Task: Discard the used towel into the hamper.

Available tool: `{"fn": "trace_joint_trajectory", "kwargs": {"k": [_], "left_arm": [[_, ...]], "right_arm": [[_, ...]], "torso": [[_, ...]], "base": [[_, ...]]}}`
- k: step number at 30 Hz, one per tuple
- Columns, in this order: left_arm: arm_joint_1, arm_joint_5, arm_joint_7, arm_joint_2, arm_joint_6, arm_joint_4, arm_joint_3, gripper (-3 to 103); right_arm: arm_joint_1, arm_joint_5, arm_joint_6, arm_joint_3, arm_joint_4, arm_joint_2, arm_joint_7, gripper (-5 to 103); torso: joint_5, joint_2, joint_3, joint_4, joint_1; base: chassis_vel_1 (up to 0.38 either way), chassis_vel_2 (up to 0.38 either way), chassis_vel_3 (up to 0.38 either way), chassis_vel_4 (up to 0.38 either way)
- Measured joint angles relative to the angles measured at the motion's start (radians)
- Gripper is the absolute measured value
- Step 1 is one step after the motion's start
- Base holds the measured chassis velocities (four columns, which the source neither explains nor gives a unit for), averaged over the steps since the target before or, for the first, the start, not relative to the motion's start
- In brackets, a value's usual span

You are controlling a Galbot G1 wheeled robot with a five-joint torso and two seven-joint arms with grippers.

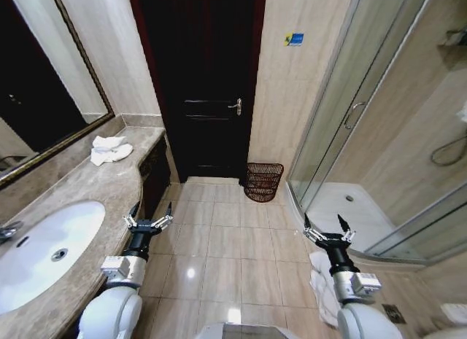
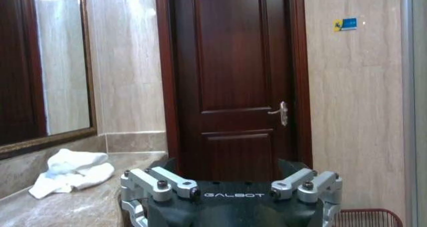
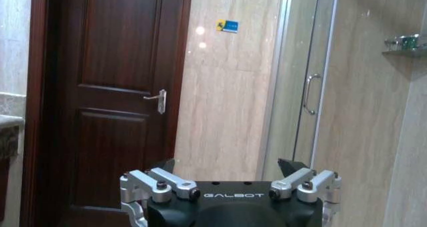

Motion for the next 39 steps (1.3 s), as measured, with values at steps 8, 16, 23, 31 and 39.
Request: {"fn": "trace_joint_trajectory", "kwargs": {"k": [8,16,23,31,39], "left_arm": [[-0.005,0.000,0.000,0.003,-0.002,0.006,-0.001,100],[-0.012,-0.003,-0.001,0.004,-0.003,0.013,-0.003,100],[-0.029,-0.016,-0.005,0.002,0.005,0.016,-0.011,100],[-0.027,-0.016,-0.006,-0.003,0.005,0.021,-0.011,100],[-0.031,-0.014,-0.006,-0.005,0.005,0.026,-0.010,100]], "right_arm": [[0.005,-0.006,-0.007,-0.008,0.003,0.000,0.002,100],[0.007,-0.011,-0.009,-0.012,0.003,0.000,0.002,100],[0.008,0.000,-0.008,-0.010,-0.001,0.000,0.000,100],[0.013,0.001,-0.007,-0.012,-0.009,0.000,0.001,100],[0.015,0.009,-0.004,-0.009,-0.016,-0.002,0.002,100]], "torso": [[0.0001,0.000,0.000,0.0000,0.000],[0.0000,0.000,0.000,0.0001,0.000],[0.0001,0.000,0.000,0.0001,0.000],[0.0001,0.000,0.000,0.0000,0.000],[0.0000,0.000,0.000,0.0001,0.000]], "base": [[-0.060,0.069,0.059,-0.061],[-0.062,0.066,0.060,-0.075],[-0.076,0.081,0.090,-0.076],[-0.078,0.075,0.083,-0.080],[-0.063,0.105,0.109,-0.076]]}}
